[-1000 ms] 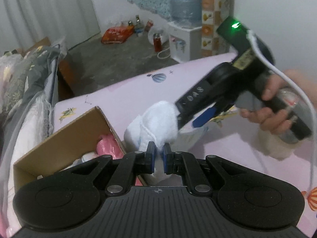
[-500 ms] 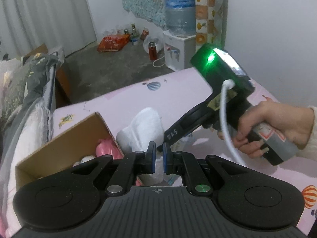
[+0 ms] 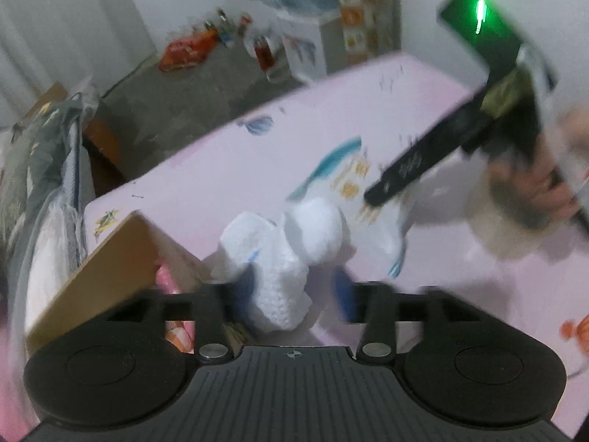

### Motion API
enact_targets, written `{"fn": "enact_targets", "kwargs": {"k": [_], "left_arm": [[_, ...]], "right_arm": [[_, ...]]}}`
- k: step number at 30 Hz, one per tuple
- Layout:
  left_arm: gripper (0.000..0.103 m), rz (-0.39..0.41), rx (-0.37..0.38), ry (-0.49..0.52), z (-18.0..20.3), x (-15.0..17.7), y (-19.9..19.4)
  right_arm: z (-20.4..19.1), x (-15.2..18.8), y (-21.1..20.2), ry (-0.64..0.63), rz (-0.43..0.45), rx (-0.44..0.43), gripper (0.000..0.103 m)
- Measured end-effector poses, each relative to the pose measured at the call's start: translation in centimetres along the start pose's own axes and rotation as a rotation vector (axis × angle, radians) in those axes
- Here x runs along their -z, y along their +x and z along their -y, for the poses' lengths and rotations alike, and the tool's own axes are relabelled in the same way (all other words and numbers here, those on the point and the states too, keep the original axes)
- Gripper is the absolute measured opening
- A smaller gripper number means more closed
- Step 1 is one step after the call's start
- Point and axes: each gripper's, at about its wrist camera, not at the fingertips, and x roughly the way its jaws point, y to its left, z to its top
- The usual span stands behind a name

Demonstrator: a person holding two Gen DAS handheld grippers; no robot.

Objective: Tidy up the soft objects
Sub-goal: 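Grasp the Cotton Swab bag with the right gripper while the left gripper holds the knit item, then carry the knit item with the left gripper while the right gripper carries the bag to the box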

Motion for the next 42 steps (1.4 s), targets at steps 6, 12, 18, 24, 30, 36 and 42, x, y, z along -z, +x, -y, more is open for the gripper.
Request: {"fn": "enact_targets", "kwargs": {"k": [6, 12, 18, 24, 30, 36, 42], "left_arm": [[0.063, -0.215, -0.135, 0.188, 2.5, -1.6, 5.8], [0.004, -0.249, -0.205, 0.226, 2.6, -1.1, 6.9], [0.004, 0.011, -0.205, 0.05, -0.4, -0.5, -1.4], [0.004, 0.25, -0.226, -0.102, -4.5, 3.0, -11.2], [0.004, 0.342, -0.283, -0.205, -7.9, 6.2, -17.1], [0.004, 0.285, -0.34, -0.298, -11.3, 8.8, -15.0], [0.007, 0.184, -0.318, -0.312, -14.5, 11.0, -7.3]], "right_arm": [[1.8, 0.1, -0.7, 0.021, 0.02, 0.003, 0.022], [2.5, 0.6, -1.1, 0.028, 0.055, -0.033, 0.021], [2.8, 0.4, -3.1, 0.079, 0.096, -0.143, 0.021], [0.4, 0.6, -6.7, 0.079, 0.151, -0.258, 0.021], [-6.4, 1.2, -8.7, -0.019, 0.146, -0.315, 0.021], [-12.9, 1.9, -9.6, -0.117, 0.13, -0.357, 0.021], [-17.7, 2.6, -8.2, -0.184, 0.086, -0.387, 0.021]]}}
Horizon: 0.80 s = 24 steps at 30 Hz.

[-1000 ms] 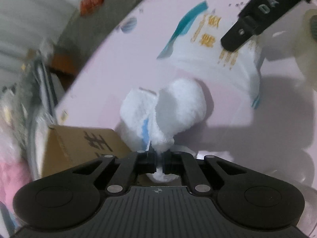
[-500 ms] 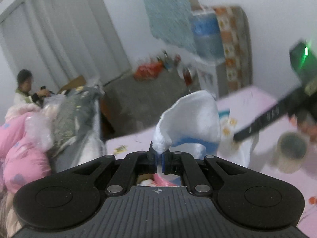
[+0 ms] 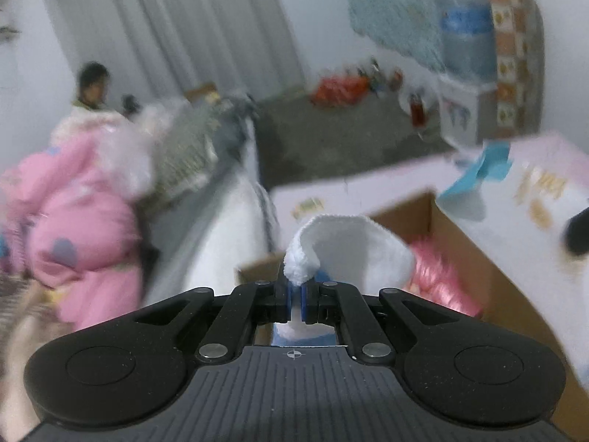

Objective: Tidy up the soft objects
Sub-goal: 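Carry the knit item with the left gripper while the right gripper carries the bag to the box, then open the left gripper releasing the knit item while the right gripper lowers and releases the bag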

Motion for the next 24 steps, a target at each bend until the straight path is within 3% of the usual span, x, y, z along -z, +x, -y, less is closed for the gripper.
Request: {"fn": "enact_targets", "kwargs": {"k": [3, 7, 9, 10, 12, 13, 14, 20, 24], "left_arm": [[0.009, -0.086, 0.005, -0.041, 0.3, 1.4, 3.8], [0.013, -0.167, 0.025, 0.016, 1.6, 2.6, 5.6], [0.015, -0.236, 0.076, -0.005, 1.4, 2.8, 6.1], [0.017, -0.227, 0.085, -0.018, 1.0, 2.8, 5.7], [0.036, -0.178, 0.144, -0.07, -0.3, 2.8, 4.2], [0.058, -0.147, 0.17, -0.108, -1.0, 3.0, 3.3], [0.068, -0.112, 0.182, -0.157, -1.8, 3.3, 2.3], [0.072, 0.09, 0.231, -0.343, -5.5, 6.1, -4.4], [0.072, 0.168, 0.25, -0.403, -7.0, 8.2, -6.5]], "right_arm": [[-1.1, 0.4, 2.2, -0.018, -0.045, 0.014, 0.021], [-2.2, 1.2, 4.2, -0.066, -0.094, 0.063, 0.021], [-2.6, 1.6, 4.8, -0.081, -0.109, 0.085, 0.021], [-2.8, 1.7, 5.1, -0.09, -0.116, 0.098, 0.021], [-3.1, 2.1, 5.5, -0.098, -0.131, 0.123, 0.021], [-3.4, 2.1, 5.8, -0.107, -0.136, 0.137, 0.021], [-3.7, 2.2, 6.0, -0.118, -0.137, 0.157, 0.021], [-4.9, 3.2, 7.2, -0.182, -0.198, 0.261, 0.021], [-6.0, 5.0, 9.2, -0.267, -0.273, 0.361, 0.021]]}}
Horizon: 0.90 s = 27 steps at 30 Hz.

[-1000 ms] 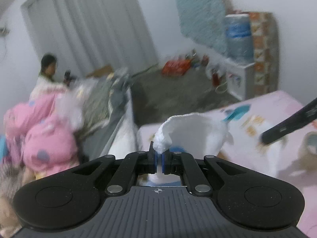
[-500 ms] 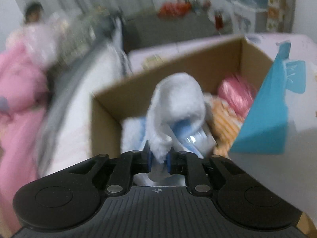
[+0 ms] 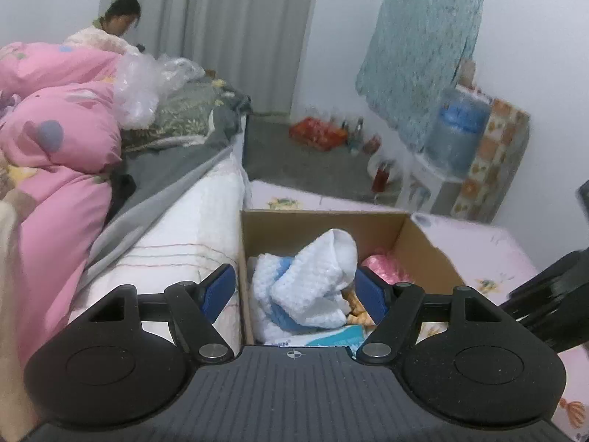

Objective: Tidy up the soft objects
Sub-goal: 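Open the left gripper releasing the knit item while the right gripper lowers and releases the bag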

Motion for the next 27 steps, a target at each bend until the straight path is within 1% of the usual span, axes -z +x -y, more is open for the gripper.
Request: {"fn": "enact_targets", "kwargs": {"k": [2, 5, 6, 7, 9, 10, 12, 14, 15, 16, 17, 18, 20, 22, 25, 26, 27], "left_arm": [[0.072, 0.019, 0.021, 0.001, -0.3, 0.2, 0.1], [0.072, 0.041, 0.041, 0.025, 0.1, 0.9, -0.3], [0.072, 0.049, 0.051, 0.035, 0.2, 1.2, -0.4], [0.072, 0.056, 0.061, 0.039, 0.1, 1.6, -0.4], [0.072, 0.069, 0.088, 0.04, 0.2, 2.1, -0.8], [0.072, 0.076, 0.1, 0.039, 0.2, 2.5, -0.9], [0.072, 0.092, 0.124, 0.036, 0.1, 3.0, -1.0], [0.072, 0.107, 0.151, 0.025, -0.1, 3.7, -1.2], [0.072, 0.11, 0.168, 0.02, -0.2, 4.1, -1.3], [0.072, 0.113, 0.181, 0.014, -0.3, 4.4, -1.4], [0.072, 0.115, 0.191, 0.009, -0.4, 4.7, -1.4], [0.072, 0.113, 0.198, 0.009, -0.5, 4.9, -1.4], [0.072, 0.107, 0.203, 0.011, -0.6, 5.2, -1.2], [0.072, 0.099, 0.209, 0.009, -0.9, 5.4, -0.8], [0.072, 0.083, 0.22, -0.009, -1.5, 5.8, -0.4], [0.072, 0.074, 0.223, -0.019, -1.7, 5.9, -0.2], [0.072, 0.069, 0.226, -0.029, -1.9, 6.0, -0.2]], "right_arm": [[-0.9, 0.2, 0.8, -0.031, -0.042, 0.047, 0.021], [-1.7, 0.1, 1.4, -0.014, -0.086, 0.114, 0.021], [-2.2, 0.0, 1.5, -0.032, -0.106, 0.139, 0.021], [-2.9, -0.1, 1.7, -0.068, -0.124, 0.167, 0.021], [-4.6, -0.1, 2.4, -0.173, -0.198, 0.226, 0.021], [-5.5, 0.2, 2.6, -0.206, -0.224, 0.253, 0.021], [-6.4, 0.2, 2.3, -0.219, -0.225, 0.288, 0.022], [-7.6, -0.2, 1.5, -0.279, -0.219, 0.304, 0.023], [-8.0, -0.4, 1.0, -0.294, -0.21, 0.317, 0.026], [-8.2, -0.7, 0.6, -0.308, -0.209, 0.328, 0.03], [-8.4, -0.9, 0.2, -0.324, -0.211, 0.329, 0.038], [-8.5, -1.0, 0.0, -0.33, -0.206, 0.331, 0.041], [-8.8, -1.1, 0.0, -0.347, -0.204, 0.341, 0.041], [-9.4, -0.8, 0.6, -0.375, -0.19, 0.325, 0.04], [-10.5, 0.0, 2.6, -0.449, -0.211, 0.281, 0.035], [-10.8, 0.2, 3.4, -0.481, -0.218, 0.286, 0.032], [-11.0, 0.4, 4.3, -0.505, -0.221, 0.296, 0.032]]}}
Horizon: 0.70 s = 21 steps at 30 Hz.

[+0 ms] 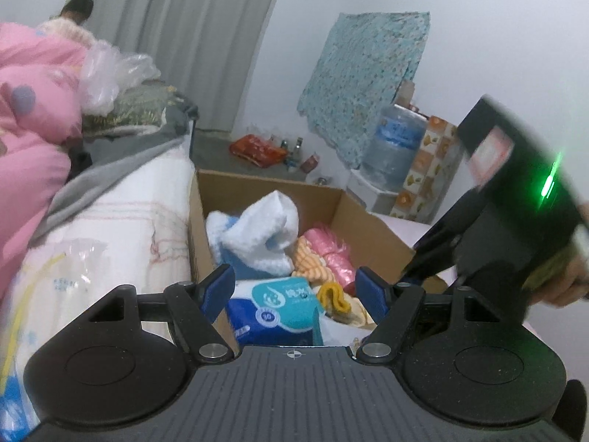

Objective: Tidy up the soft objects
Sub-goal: 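Open the left gripper releasing the knit item while the right gripper lowers and releases the bag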

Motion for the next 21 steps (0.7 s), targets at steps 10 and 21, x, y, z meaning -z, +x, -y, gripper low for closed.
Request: {"fn": "enact_targets", "kwargs": {"k": [10, 21], "left_arm": [[0.072, 0.005, 0.046, -0.002, 0.5, 0.2, -0.6], [0.072, -0.011, 0.045, 0.01, 1.0, 0.6, -0.3]], "right_arm": [[1.4, 0.6, 3.5, -0.008, -0.09, -0.179, 0.031], [2.5, 0.5, 0.2, 0.025, -0.029, -0.248, 0.033]]}}
